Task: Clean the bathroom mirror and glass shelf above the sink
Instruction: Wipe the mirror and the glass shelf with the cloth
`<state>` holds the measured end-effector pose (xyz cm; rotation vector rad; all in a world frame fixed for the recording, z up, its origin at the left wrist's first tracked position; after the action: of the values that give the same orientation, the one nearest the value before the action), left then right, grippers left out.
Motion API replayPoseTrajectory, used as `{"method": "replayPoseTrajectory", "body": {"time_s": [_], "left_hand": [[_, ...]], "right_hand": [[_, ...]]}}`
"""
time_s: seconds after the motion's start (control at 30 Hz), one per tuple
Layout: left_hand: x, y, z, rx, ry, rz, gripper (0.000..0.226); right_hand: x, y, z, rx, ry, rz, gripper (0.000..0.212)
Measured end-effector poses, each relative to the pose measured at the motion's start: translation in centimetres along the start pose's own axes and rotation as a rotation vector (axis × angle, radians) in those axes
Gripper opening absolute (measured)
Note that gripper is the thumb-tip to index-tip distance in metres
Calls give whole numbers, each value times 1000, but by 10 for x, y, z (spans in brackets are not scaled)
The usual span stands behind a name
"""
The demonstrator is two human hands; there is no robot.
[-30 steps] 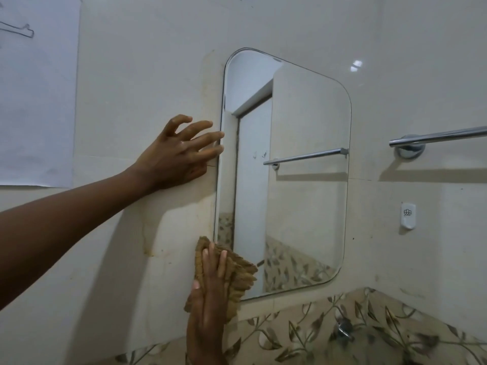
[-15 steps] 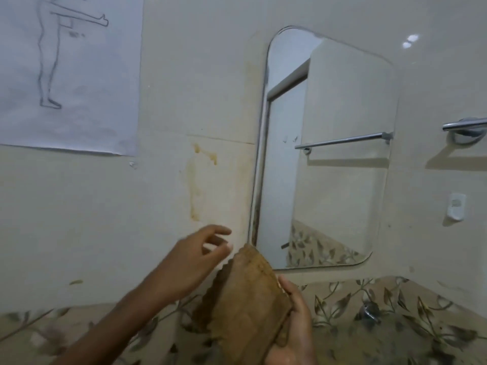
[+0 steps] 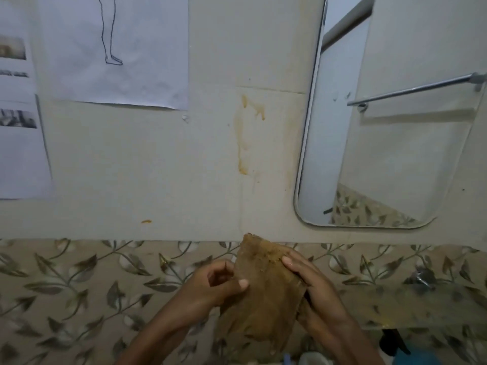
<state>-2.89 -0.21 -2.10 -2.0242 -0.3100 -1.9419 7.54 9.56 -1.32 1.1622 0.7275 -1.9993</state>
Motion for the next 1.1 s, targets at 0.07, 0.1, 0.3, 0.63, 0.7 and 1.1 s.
{"method": "replayPoseTrajectory", "body": {"time_s": [0.07, 0.1, 0.3, 0.63, 0.7, 1.1], "left_hand": [[2, 6, 0, -2, 58, 8, 12], [5, 8, 1, -16, 87, 19, 9], [17, 20, 8, -33, 249, 96, 10], [3, 43, -10, 148, 375, 255, 40], [4, 53, -15, 216, 205, 269, 46], [-23, 25, -62, 544, -187, 245, 35]], "right_hand": [[3, -2, -2, 20, 49, 21, 29], [3, -3, -3, 25, 70, 28, 28], [5, 5, -7, 49, 321, 62, 22], [-3, 39, -3, 173, 556, -230, 23], [-2, 43, -8, 177, 533, -198, 27], [20, -3, -31, 256, 509, -77, 17]]}}
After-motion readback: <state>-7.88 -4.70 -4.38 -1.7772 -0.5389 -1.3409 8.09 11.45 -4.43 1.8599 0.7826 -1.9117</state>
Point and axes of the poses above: each hand's wrist, its own y-axis away from the middle knuckle, its own z-axis out of the palm, x = y × z, the point moved 9 cm from there along -y, towards the middle knuckle, and after that the axes turned 2 degrees about z, right-handed, at the moved point
